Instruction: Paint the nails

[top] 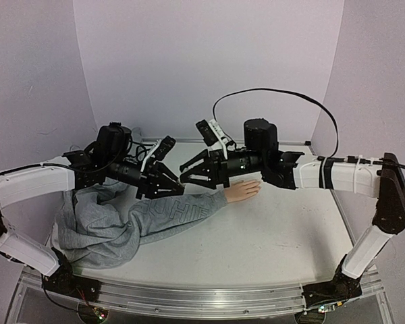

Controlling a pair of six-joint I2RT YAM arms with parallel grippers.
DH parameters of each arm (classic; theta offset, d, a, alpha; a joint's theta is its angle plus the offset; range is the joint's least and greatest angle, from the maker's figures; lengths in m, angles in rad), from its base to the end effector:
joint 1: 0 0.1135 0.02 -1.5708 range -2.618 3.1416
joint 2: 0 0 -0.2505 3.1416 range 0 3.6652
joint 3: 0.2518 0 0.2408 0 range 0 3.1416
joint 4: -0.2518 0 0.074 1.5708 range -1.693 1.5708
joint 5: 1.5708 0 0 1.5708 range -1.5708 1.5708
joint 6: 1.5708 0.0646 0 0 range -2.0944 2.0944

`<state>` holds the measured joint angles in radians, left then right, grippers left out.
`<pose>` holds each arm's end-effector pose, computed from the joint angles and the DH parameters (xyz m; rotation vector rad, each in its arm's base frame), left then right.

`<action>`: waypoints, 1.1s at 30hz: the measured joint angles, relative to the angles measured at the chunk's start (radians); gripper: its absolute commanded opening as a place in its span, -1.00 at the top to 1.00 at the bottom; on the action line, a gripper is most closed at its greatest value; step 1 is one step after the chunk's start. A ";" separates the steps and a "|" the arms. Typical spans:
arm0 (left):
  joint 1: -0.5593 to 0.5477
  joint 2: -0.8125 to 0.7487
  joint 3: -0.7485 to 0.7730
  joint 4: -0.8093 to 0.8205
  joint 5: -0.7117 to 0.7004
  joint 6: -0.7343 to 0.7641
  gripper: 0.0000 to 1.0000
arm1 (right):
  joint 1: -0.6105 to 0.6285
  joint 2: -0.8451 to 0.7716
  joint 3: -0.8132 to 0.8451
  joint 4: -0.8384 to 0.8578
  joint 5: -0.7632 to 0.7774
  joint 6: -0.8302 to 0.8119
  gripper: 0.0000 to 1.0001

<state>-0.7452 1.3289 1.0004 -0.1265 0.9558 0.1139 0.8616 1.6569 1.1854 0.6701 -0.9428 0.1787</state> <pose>0.1847 -0.2422 0.2894 1.4025 1.5293 -1.3546 0.2119 0.3272 0.3327 -1.2830 1.0217 1.4610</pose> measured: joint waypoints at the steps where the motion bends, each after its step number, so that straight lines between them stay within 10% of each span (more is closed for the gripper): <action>1: -0.003 -0.001 0.000 0.005 -0.069 0.006 1.00 | -0.005 0.001 0.000 0.001 0.050 0.014 -0.25; 12: -0.017 -0.077 -0.021 0.005 -0.758 0.065 1.00 | -0.034 0.033 0.023 -0.026 0.471 0.360 -0.42; 33: -0.018 -0.080 -0.021 -0.004 -0.873 0.069 1.00 | 0.049 0.223 0.279 -0.080 0.609 0.579 0.36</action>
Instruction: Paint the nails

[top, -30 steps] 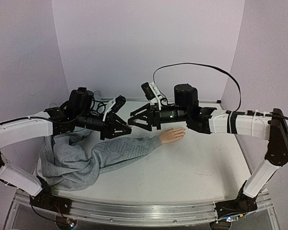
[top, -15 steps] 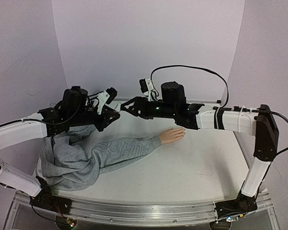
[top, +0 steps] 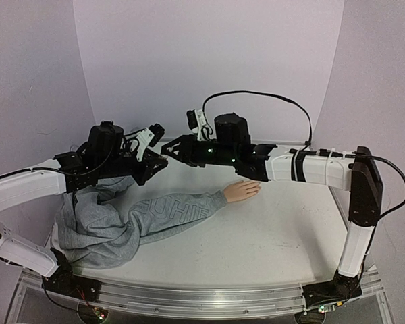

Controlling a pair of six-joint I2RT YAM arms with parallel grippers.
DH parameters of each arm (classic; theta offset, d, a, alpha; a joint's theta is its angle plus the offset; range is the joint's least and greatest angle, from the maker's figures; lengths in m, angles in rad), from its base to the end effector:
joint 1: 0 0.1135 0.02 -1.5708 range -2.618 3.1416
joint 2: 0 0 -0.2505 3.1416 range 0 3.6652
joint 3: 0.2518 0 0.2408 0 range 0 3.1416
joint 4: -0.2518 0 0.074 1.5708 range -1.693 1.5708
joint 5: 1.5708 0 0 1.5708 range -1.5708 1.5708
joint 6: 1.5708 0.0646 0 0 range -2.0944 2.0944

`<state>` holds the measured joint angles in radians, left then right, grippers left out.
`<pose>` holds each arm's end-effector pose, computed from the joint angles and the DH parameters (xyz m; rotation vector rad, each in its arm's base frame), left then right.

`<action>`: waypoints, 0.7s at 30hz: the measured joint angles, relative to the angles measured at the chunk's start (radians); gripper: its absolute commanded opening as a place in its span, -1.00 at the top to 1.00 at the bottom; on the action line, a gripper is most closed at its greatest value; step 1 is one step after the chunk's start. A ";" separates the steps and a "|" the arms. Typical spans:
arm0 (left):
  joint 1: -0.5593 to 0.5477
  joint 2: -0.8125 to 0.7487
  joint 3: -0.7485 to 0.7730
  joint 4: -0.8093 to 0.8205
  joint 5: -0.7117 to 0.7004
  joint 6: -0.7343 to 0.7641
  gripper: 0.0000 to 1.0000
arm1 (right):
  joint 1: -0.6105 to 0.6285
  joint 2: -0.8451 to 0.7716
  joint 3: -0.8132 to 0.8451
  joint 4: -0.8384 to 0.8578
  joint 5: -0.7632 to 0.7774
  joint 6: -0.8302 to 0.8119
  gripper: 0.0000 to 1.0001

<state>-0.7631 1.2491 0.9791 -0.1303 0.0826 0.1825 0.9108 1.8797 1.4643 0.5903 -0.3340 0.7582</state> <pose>0.2196 -0.2174 0.2928 0.9584 1.7536 -0.4580 0.2694 0.3817 0.3364 -0.4377 1.5536 1.5770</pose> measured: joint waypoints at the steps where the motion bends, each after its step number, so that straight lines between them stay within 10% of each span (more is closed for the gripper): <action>1: 0.000 0.000 0.000 -0.001 0.000 0.000 1.00 | 0.000 0.002 0.003 0.000 -0.001 -0.001 0.43; 8: 0.000 0.000 0.000 -0.003 0.007 0.000 1.00 | -0.002 0.009 0.013 -0.001 -0.030 -0.037 0.97; 13: 0.011 -0.008 0.000 -0.008 0.087 0.004 1.00 | -0.028 0.004 -0.012 0.038 -0.155 -0.125 1.00; 21: 0.019 -0.049 0.021 -0.116 0.639 -0.060 1.00 | -0.070 -0.084 -0.153 0.148 -0.704 -0.444 1.00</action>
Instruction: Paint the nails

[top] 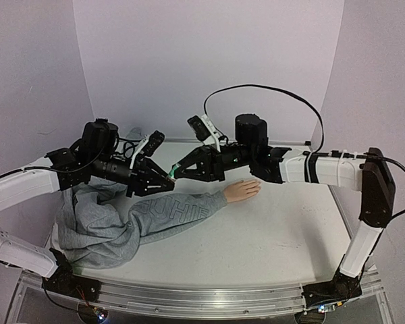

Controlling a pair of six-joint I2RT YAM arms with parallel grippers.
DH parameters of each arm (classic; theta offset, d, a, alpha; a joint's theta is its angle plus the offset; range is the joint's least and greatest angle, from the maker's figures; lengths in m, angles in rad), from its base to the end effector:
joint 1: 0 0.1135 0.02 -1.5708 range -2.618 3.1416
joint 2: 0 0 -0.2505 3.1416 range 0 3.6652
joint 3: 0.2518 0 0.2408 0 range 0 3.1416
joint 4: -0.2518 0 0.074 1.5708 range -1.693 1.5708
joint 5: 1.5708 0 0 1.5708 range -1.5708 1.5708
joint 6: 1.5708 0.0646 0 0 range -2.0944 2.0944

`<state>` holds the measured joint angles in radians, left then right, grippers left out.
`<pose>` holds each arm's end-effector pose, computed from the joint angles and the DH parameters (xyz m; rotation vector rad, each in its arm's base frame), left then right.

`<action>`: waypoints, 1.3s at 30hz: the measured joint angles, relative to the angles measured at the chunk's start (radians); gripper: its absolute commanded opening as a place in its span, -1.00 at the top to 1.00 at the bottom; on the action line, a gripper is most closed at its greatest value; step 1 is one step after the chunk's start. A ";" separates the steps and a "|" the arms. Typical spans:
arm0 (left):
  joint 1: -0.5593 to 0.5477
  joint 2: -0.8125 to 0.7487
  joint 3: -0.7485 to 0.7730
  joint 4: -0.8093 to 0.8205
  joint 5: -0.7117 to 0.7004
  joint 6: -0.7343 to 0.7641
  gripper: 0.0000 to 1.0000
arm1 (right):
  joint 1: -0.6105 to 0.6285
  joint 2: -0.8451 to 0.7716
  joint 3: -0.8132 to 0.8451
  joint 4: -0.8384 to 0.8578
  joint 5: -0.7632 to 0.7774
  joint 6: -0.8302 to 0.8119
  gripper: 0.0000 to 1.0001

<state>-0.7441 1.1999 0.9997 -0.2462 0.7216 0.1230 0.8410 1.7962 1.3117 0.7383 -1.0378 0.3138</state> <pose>0.1772 -0.2212 0.3065 1.2831 1.6298 -1.1135 0.2344 0.3454 0.3290 -1.3023 1.0346 1.5844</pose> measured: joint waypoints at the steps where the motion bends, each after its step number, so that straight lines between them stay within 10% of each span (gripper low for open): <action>1: 0.000 0.007 0.013 -0.008 0.084 -0.027 1.00 | 0.003 -0.013 -0.010 0.013 -0.050 -0.029 1.00; 7: -0.011 0.040 0.056 -0.003 0.307 -0.136 1.00 | 0.019 -0.050 -0.017 0.061 -0.165 -0.113 0.95; 10: -0.017 0.027 0.047 0.000 0.236 -0.135 1.00 | 0.018 -0.050 -0.019 0.058 -0.147 -0.116 0.04; 14: -0.021 -0.042 0.010 0.035 -0.001 -0.080 1.00 | 0.009 -0.050 -0.034 0.027 -0.022 -0.059 -0.38; 25: -0.021 -0.164 -0.102 0.071 -0.672 0.019 1.00 | 0.011 -0.040 -0.083 0.011 0.387 0.328 -0.41; 39: -0.023 -0.147 -0.122 0.072 -0.778 0.034 1.00 | 0.106 0.150 0.259 -0.141 0.615 0.463 -0.05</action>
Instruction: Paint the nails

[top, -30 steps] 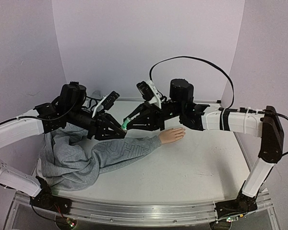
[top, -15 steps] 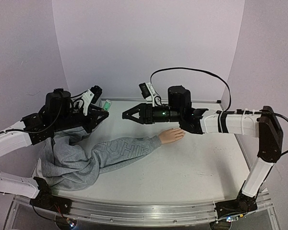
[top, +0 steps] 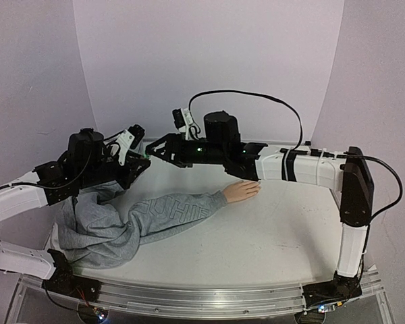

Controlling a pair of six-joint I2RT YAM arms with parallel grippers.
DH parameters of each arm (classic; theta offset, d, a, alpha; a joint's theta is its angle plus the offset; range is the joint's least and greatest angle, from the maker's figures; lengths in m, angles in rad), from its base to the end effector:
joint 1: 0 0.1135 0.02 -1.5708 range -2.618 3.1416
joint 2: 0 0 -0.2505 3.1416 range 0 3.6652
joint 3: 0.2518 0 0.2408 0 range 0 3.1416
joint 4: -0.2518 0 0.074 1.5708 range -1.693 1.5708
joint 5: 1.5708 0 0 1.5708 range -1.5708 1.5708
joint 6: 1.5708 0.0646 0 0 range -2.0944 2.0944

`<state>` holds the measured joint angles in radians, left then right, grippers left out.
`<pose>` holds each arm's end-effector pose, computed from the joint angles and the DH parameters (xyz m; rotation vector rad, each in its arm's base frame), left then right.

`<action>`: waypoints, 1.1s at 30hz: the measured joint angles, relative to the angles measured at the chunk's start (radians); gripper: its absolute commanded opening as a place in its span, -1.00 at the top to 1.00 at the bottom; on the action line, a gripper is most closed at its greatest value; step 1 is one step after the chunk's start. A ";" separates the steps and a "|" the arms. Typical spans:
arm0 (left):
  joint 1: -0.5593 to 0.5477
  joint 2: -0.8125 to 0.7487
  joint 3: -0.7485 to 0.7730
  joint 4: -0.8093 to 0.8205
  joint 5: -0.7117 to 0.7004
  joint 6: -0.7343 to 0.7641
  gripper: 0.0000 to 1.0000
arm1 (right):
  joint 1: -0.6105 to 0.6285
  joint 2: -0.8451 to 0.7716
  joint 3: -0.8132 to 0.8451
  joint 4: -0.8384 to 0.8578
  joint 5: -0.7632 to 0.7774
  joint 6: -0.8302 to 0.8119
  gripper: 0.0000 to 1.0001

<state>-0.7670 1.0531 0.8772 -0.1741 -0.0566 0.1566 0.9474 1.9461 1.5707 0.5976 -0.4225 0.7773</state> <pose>0.1942 -0.1821 0.3019 0.8283 1.7503 -0.3547 0.2590 0.4055 0.3462 -0.5447 1.5053 1.6847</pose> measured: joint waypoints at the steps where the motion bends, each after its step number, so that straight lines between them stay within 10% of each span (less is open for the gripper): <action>1: 0.000 0.000 -0.003 -0.001 0.000 0.000 1.00 | 0.003 0.005 0.006 -0.004 0.003 0.001 0.02; 15: -0.006 0.000 -0.010 -0.011 0.043 -0.016 1.00 | 0.010 0.025 0.020 -0.025 0.022 0.001 0.25; 20: -0.008 0.000 -0.010 -0.024 0.080 -0.027 1.00 | 0.013 0.025 0.020 -0.022 0.005 -0.021 0.96; 25: -0.006 0.000 -0.010 -0.047 0.129 -0.034 1.00 | 0.010 0.011 -0.017 -0.010 -0.035 -0.086 1.00; 33: 0.002 0.011 0.021 -0.116 0.707 -0.071 1.00 | -0.031 -0.135 -0.230 0.065 -0.544 -0.478 1.00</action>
<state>-0.7654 1.0637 0.8978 -0.2897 0.6506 0.0853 0.9169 1.8107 1.3411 0.6624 -0.9661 0.2989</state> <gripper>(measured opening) 0.232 0.211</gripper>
